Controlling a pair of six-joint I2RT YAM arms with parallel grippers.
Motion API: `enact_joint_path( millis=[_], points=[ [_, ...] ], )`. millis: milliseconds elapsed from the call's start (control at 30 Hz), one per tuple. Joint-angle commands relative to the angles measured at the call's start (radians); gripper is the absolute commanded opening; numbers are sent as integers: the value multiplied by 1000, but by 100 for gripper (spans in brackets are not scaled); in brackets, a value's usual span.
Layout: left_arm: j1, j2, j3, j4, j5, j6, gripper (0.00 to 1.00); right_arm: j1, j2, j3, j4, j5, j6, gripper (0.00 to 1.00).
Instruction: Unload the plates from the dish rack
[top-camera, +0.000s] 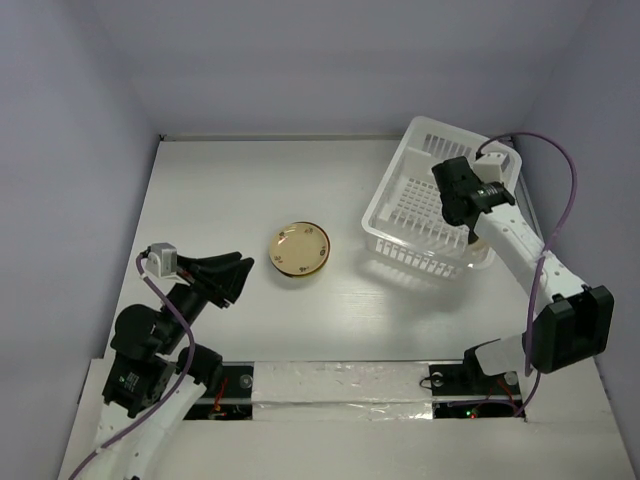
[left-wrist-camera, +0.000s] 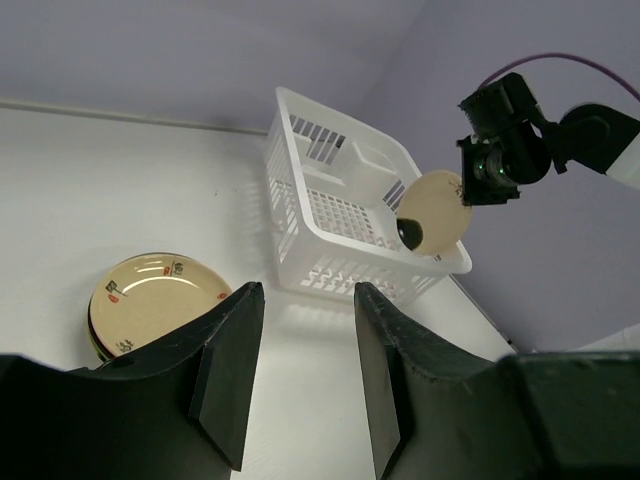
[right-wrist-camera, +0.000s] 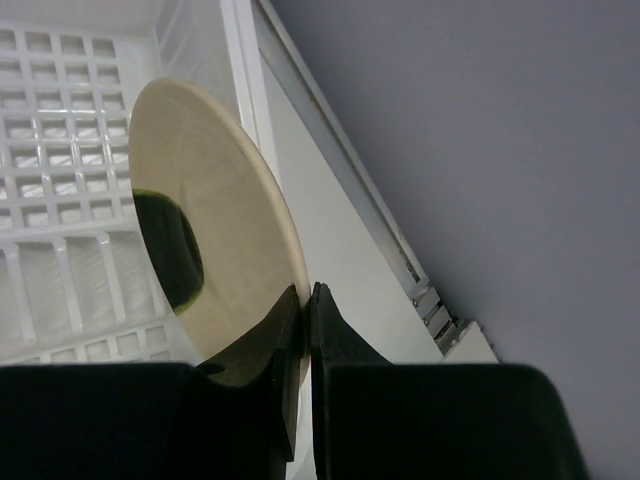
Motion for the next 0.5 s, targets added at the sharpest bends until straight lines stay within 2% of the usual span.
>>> enact_joint_path(
  millis=[0, 133, 200, 300, 333, 367, 467],
  points=[
    [-7, 20, 7, 43, -5, -3, 38, 37, -12, 94, -56, 156, 61, 0],
    [-7, 30, 7, 43, -8, -3, 38, 92, -90, 179, -84, 159, 77, 0],
    [-7, 31, 7, 40, -10, -3, 38, 121, -135, 209, -58, 92, 64, 0],
    [-7, 36, 7, 40, -16, -4, 42, 186, -245, 199, 101, -164, 21, 0],
    [2, 37, 7, 40, -19, -4, 43, 196, -267, 158, 196, -339, 30, 0],
    [2, 42, 7, 40, -22, -4, 46, 216, -290, 136, 238, -430, 39, 0],
    [12, 59, 9, 35, -30, -4, 52, 279, -276, 52, 398, -638, 83, 0]
  ],
)
